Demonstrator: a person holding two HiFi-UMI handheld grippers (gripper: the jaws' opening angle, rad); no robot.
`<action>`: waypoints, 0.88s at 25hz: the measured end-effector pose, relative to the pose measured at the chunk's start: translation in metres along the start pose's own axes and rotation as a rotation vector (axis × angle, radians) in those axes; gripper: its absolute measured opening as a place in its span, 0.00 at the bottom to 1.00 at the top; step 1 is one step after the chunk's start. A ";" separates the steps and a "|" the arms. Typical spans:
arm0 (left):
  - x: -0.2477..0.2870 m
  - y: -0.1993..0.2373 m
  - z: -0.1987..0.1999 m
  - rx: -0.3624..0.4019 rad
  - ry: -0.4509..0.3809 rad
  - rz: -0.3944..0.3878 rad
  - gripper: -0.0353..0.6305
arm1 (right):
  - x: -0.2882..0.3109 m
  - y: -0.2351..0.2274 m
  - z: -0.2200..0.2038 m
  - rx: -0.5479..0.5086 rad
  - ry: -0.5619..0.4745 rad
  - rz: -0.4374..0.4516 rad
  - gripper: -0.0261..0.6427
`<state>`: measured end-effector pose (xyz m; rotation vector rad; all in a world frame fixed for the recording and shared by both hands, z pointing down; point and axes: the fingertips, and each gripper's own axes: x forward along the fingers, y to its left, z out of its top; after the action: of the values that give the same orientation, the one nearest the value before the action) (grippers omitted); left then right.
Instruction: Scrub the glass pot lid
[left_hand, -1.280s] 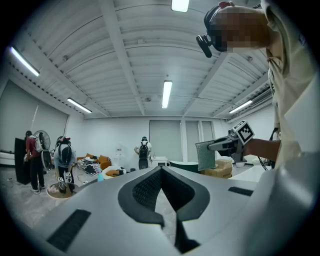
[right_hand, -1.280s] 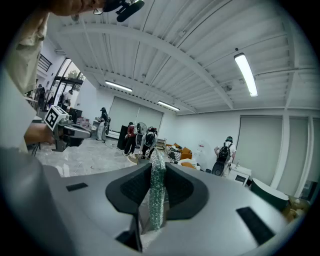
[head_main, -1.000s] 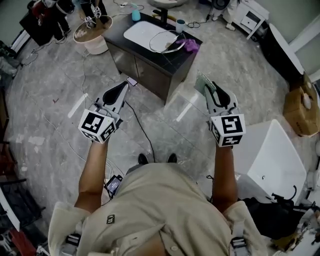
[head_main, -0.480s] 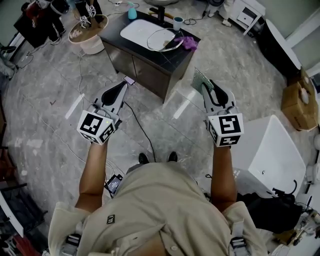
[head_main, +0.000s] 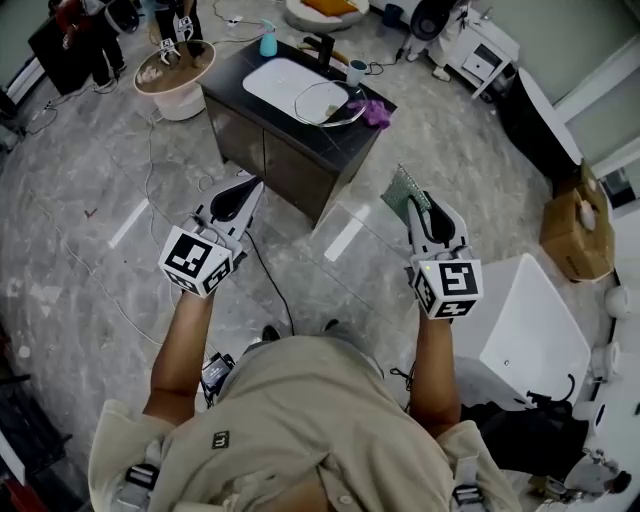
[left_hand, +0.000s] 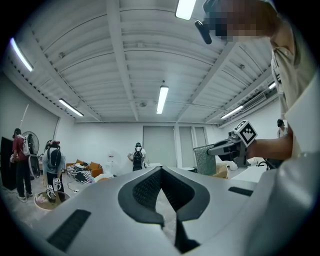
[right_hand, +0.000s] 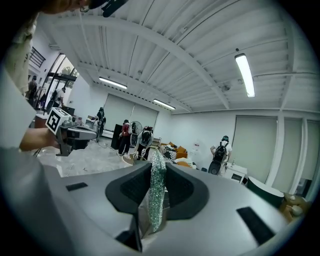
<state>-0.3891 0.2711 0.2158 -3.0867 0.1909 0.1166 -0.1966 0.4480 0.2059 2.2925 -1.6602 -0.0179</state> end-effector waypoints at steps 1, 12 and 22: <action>-0.001 0.002 0.000 -0.004 -0.005 0.005 0.08 | 0.001 0.000 0.000 -0.003 0.006 0.003 0.17; 0.033 0.022 -0.016 0.002 0.054 0.123 0.08 | 0.060 -0.042 -0.020 0.038 -0.008 0.102 0.17; 0.117 0.007 -0.028 0.014 0.123 0.226 0.08 | 0.127 -0.132 -0.044 0.076 -0.024 0.218 0.17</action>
<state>-0.2723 0.2484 0.2340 -3.0485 0.5434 -0.0672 -0.0242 0.3772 0.2353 2.1590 -1.9449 0.0679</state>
